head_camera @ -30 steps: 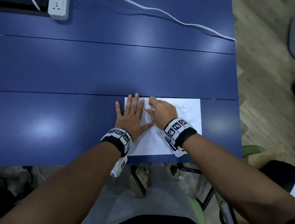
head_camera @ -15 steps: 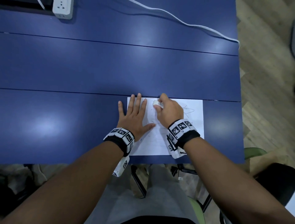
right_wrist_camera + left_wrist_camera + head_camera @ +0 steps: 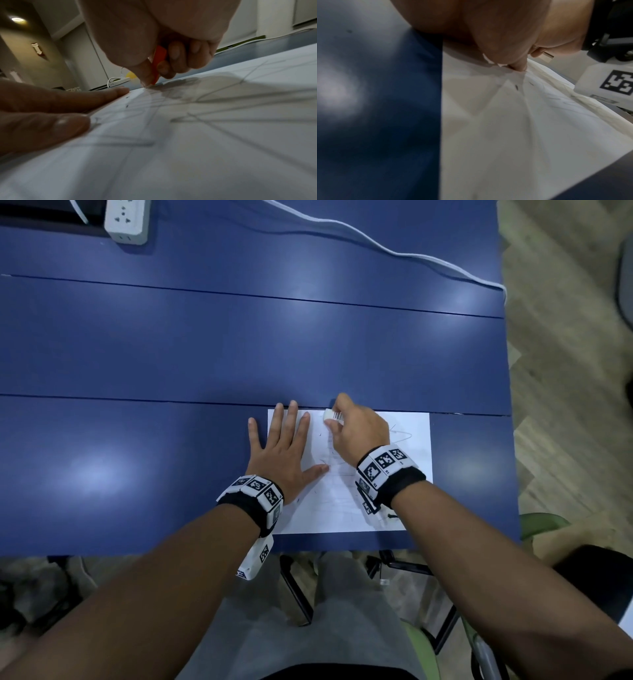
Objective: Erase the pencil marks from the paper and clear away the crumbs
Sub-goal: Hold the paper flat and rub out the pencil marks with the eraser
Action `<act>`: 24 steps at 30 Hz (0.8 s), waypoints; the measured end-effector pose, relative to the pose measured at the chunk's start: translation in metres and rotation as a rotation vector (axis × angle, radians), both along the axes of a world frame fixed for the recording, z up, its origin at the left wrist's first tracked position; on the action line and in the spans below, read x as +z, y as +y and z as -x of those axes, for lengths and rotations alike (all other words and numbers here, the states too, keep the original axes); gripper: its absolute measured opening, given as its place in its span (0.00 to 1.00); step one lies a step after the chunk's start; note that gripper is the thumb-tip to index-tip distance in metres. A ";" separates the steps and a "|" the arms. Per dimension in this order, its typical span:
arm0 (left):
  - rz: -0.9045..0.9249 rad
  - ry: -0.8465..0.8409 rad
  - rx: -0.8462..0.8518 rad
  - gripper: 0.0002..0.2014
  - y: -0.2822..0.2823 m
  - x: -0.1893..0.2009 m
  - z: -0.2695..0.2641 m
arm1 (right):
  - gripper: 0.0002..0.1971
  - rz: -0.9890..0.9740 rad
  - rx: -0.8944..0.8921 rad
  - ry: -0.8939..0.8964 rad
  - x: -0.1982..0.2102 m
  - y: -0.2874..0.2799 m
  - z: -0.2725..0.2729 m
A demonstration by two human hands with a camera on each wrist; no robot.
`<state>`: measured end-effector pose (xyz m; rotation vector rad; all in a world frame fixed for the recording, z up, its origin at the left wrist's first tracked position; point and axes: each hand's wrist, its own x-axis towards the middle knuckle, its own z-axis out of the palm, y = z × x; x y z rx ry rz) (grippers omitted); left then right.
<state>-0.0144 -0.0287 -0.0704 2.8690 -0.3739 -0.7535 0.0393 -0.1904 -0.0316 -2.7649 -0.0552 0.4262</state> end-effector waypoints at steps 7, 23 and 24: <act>-0.020 -0.006 -0.005 0.49 0.001 -0.001 0.001 | 0.10 -0.001 0.017 -0.009 -0.004 0.005 0.001; 0.025 -0.046 0.085 0.49 -0.014 0.005 -0.005 | 0.10 -0.089 -0.069 -0.045 -0.012 0.002 0.000; 0.020 -0.042 0.093 0.50 -0.016 0.003 -0.006 | 0.10 -0.085 -0.068 -0.048 -0.011 0.002 0.000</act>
